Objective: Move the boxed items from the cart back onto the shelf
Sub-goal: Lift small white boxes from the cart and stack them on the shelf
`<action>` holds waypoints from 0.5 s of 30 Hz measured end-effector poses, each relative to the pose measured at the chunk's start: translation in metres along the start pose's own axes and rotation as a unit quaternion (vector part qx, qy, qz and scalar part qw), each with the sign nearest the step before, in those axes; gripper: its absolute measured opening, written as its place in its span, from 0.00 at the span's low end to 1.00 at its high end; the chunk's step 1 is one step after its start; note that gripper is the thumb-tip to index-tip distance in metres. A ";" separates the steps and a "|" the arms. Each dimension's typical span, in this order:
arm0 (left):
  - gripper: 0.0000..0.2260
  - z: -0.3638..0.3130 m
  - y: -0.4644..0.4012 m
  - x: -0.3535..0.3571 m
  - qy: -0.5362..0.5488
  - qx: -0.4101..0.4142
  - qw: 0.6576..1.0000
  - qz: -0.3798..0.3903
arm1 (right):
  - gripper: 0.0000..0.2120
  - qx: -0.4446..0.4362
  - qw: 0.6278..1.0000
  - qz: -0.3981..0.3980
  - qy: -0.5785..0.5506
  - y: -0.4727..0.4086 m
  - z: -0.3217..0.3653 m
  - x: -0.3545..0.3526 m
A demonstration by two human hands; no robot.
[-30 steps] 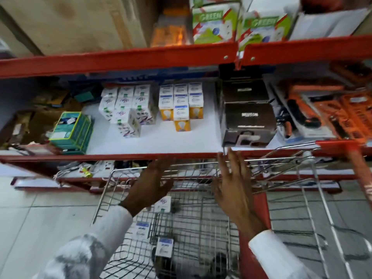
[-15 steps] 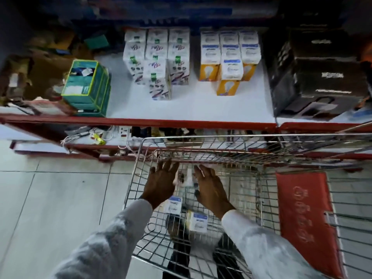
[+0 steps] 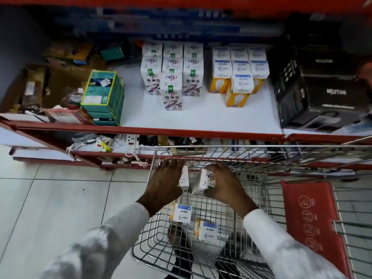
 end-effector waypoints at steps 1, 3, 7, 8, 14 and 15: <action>0.35 -0.002 0.009 -0.019 0.010 0.005 1.000 -0.005 | 0.39 0.003 1.000 0.005 -0.022 0.007 0.005 -0.016; 0.37 -0.007 0.030 -0.063 0.028 0.015 0.999 -0.012 | 0.38 -0.005 0.999 0.008 -0.044 0.022 0.023 -0.053; 0.37 -0.013 0.067 -0.149 0.016 0.035 0.998 -0.052 | 0.38 -0.042 0.999 -0.006 -0.019 0.041 0.068 -0.129; 0.37 -0.010 0.072 -0.168 0.009 0.032 0.998 -0.062 | 0.39 -0.052 0.998 -0.020 -0.012 0.041 0.080 -0.150; 0.37 0.027 0.050 -0.262 -0.035 -0.009 0.990 -0.136 | 0.41 -0.095 0.987 -0.118 0.055 0.013 0.135 -0.238; 0.37 0.035 0.040 -0.271 -0.045 -0.012 0.988 -0.146 | 0.41 -0.097 0.984 -0.130 0.068 0.004 0.142 -0.246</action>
Point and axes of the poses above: each hand's wrist, its own y-axis away from the middle knuckle, its own x-axis out of the palm, z = x × y, the point moved 10 cm from there along -y, towards the middle knuckle, and after that the axes turned 5 degrees about z, right-handed, at the moved point
